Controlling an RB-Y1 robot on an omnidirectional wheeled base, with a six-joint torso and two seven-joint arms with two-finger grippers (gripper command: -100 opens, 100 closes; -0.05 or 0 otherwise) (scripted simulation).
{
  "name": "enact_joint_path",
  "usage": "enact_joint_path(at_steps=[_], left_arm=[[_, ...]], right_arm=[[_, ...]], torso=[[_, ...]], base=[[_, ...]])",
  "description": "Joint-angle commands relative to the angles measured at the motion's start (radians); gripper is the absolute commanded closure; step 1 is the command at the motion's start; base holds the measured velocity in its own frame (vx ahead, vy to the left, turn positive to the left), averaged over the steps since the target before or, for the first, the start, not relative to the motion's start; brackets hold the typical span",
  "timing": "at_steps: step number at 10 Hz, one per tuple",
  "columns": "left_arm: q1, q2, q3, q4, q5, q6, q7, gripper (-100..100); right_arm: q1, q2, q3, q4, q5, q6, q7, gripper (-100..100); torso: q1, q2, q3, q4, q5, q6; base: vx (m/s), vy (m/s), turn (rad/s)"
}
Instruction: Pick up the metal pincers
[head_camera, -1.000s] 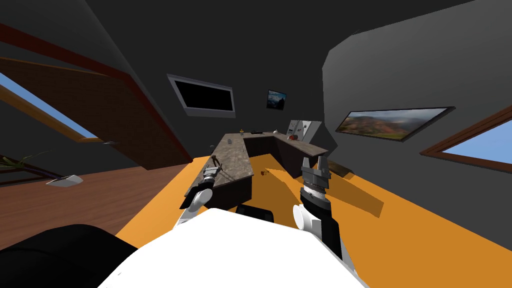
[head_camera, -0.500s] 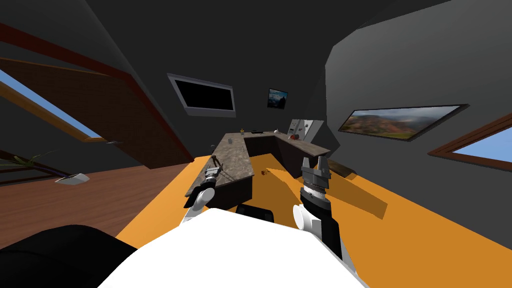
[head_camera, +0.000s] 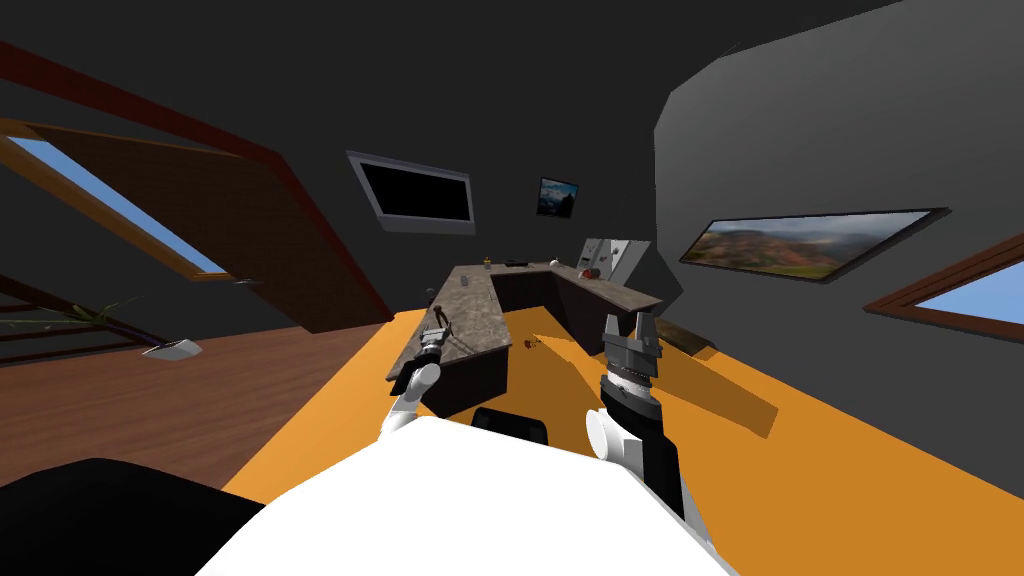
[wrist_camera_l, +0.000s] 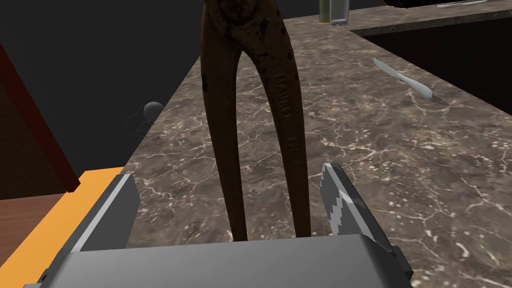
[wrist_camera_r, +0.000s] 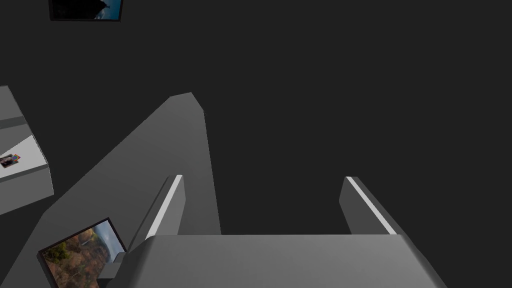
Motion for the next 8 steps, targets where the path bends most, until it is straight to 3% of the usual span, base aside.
enact_joint_path(at_steps=[1, 2, 4, 5, 6, 8], left_arm=[[-0.025, -0.011, 0.002, 0.045, -0.003, 0.003, -0.006, -100], [-0.070, -0.007, 0.008, 0.085, -0.020, -0.025, -0.009, -100], [-0.127, -0.007, 0.008, 0.138, -0.020, -0.025, -0.009, -100], [-0.129, -0.007, 0.008, 0.159, -0.020, -0.025, -0.009, -100], [-0.169, -0.004, 0.014, 0.197, -0.036, -0.054, -0.012, -100], [-0.232, -0.004, 0.014, 0.271, -0.036, -0.054, -0.012, -100]], right_arm=[[0.000, 0.000, 0.000, 0.000, 0.000, 0.000, 0.000, 0], [0.000, 0.000, 0.000, 0.000, 0.000, 0.000, 0.000, 0], [0.000, 0.000, 0.000, 0.000, 0.000, 0.000, 0.000, 0], [0.000, 0.000, 0.000, 0.000, 0.000, 0.000, 0.000, 0], [0.000, 0.000, 0.000, 0.000, 0.000, 0.000, 0.000, 0], [0.000, 0.000, 0.000, 0.000, 0.000, 0.000, 0.000, 0]], torso=[[0.000, 0.000, 0.000, 0.000, 0.000, 0.000], [-0.001, -0.002, -0.001, -0.001, 0.000, 0.000], [0.001, 0.001, 0.001, 0.000, 0.000, 0.000], [0.000, 0.000, 0.000, 0.000, 0.000, 0.000], [-0.001, -0.002, -0.001, -0.001, 0.000, -0.001], [0.001, 0.001, 0.001, 0.000, 0.000, 0.000]], base=[[-0.007, 0.004, -0.007], [-0.062, 0.036, 0.077], [-0.065, 0.022, 0.015], [-0.013, -0.005, -0.002], [-0.077, 0.016, 0.091], [-0.064, 0.021, 0.010]])
